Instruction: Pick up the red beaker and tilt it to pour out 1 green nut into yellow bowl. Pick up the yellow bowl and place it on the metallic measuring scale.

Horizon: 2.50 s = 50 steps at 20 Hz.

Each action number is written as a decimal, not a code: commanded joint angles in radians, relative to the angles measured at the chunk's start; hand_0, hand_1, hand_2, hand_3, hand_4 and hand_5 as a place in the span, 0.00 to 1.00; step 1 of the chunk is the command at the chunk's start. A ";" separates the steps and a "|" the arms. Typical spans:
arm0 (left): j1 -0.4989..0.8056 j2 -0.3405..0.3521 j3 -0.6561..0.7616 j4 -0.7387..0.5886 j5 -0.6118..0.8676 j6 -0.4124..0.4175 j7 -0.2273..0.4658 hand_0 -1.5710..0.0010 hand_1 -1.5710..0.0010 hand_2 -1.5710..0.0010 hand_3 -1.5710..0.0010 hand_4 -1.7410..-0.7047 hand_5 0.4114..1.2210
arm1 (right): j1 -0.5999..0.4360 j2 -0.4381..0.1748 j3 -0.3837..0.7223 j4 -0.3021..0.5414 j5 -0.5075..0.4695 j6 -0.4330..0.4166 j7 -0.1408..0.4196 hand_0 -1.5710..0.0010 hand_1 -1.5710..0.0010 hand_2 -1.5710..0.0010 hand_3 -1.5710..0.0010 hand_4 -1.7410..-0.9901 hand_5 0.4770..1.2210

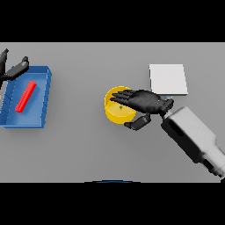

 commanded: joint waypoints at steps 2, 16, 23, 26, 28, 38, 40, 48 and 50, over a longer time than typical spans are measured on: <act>0.002 0.004 0.003 -0.002 0.002 -0.002 -0.007 1.00 1.00 1.00 1.00 0.91 0.39 | -0.023 0.012 0.016 0.034 0.014 0.005 0.000 1.00 1.00 1.00 1.00 0.65 0.26; 0.012 0.015 -0.012 -0.047 -0.006 0.021 0.025 1.00 1.00 1.00 1.00 0.91 0.40 | -0.048 0.058 0.050 0.167 0.028 -0.009 -0.048 1.00 0.99 0.95 0.92 0.54 0.43; 0.012 0.020 -0.007 -0.048 -0.003 0.020 0.028 1.00 1.00 1.00 1.00 0.92 0.40 | -0.044 0.047 0.069 0.135 0.033 0.021 -0.021 0.40 0.49 0.50 0.38 0.29 0.85; 0.006 0.014 -0.003 -0.022 -0.003 0.009 0.011 1.00 1.00 1.00 1.00 0.91 0.40 | -0.043 0.034 0.074 0.118 0.017 0.034 -0.020 0.21 0.25 0.26 0.33 0.16 0.92; 0.008 0.008 -0.009 -0.029 -0.004 0.010 0.021 1.00 1.00 1.00 1.00 0.92 0.40 | -0.043 0.024 0.075 0.094 0.016 0.040 -0.005 0.13 0.16 0.16 0.29 0.11 0.95; 0.017 0.019 -0.005 -0.032 -0.009 0.021 0.004 1.00 1.00 1.00 1.00 0.92 0.40 | -0.074 -0.059 0.011 -0.021 -0.056 0.116 0.041 0.01 0.02 0.02 0.16 0.03 0.99; 0.007 0.018 0.004 -0.029 -0.001 0.013 -0.003 1.00 1.00 1.00 1.00 0.91 0.40 | -0.081 -0.061 0.004 -0.035 -0.067 0.137 0.080 0.01 0.01 0.01 0.17 0.03 1.00; 0.008 0.029 0.004 -0.031 -0.005 0.004 -0.012 1.00 1.00 1.00 1.00 0.92 0.42 | -0.126 -0.112 -0.052 -0.023 -0.074 0.118 0.141 0.04 0.01 0.00 0.16 0.02 1.00; 0.002 0.024 0.006 -0.029 0.000 0.002 -0.006 1.00 1.00 1.00 1.00 0.92 0.42 | -0.135 -0.120 -0.061 0.001 -0.080 0.116 0.166 0.03 0.01 0.00 0.12 0.02 1.00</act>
